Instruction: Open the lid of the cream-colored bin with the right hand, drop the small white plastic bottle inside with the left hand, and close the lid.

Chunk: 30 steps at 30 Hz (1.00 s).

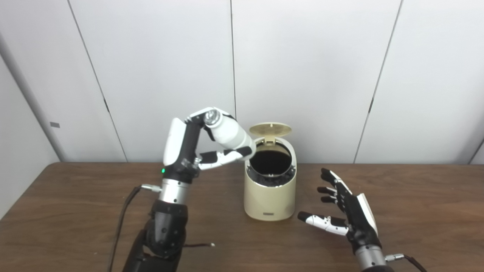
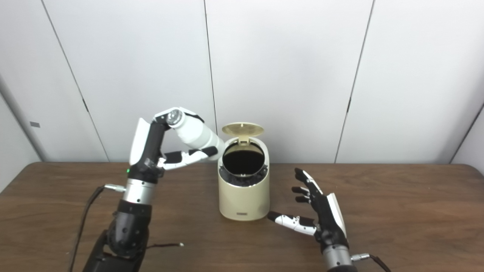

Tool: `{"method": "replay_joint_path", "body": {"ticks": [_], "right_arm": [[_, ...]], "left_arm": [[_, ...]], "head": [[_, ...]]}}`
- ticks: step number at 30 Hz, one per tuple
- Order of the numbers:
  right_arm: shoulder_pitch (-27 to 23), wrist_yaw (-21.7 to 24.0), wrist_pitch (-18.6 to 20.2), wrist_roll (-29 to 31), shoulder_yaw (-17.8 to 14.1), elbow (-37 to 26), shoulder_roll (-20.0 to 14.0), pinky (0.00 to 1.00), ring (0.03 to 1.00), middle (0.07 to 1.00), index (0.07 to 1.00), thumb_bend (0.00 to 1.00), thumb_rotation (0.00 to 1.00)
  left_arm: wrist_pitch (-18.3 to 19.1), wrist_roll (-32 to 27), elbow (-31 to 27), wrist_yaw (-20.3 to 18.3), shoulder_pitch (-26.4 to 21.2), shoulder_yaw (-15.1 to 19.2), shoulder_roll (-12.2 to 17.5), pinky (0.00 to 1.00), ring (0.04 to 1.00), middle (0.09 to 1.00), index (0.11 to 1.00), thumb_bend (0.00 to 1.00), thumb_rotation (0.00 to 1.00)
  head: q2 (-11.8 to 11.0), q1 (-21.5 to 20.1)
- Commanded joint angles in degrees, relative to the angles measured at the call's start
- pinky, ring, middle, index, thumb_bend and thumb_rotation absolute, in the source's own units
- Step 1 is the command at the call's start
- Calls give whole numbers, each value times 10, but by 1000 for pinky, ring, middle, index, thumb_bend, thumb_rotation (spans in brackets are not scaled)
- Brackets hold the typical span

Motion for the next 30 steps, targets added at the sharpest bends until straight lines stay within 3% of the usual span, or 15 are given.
{"method": "replay_joint_path", "body": {"ticks": [1, 12, 17, 30], "right_arm": [[-23, -11, -28, -1, 0, -20, 4, 696, 782, 886, 879, 869, 272], [-24, -19, -29, -3, -1, -25, 7, 697, 778, 883, 877, 872, 293], [-23, -19, -31, -1, -1, -23, 5, 699, 785, 887, 881, 870, 299], [-20, -16, -26, -4, 2, -37, 8, 700, 785, 886, 881, 865, 304]], "left_arm": [[-31, 15, 5, 24, -31, -3, -4, 329, 401, 477, 520, 502, 0], [-66, 57, 79, 87, -30, -14, -39, 337, 393, 478, 517, 502, 0], [-86, 90, 112, 131, -35, -23, -40, 345, 390, 482, 519, 501, 0], [-97, 195, 235, 343, -82, -116, 4, 338, 394, 469, 519, 502, 0]], "head": [[0, -2], [5, -6], [6, -5], [11, -7]]}}
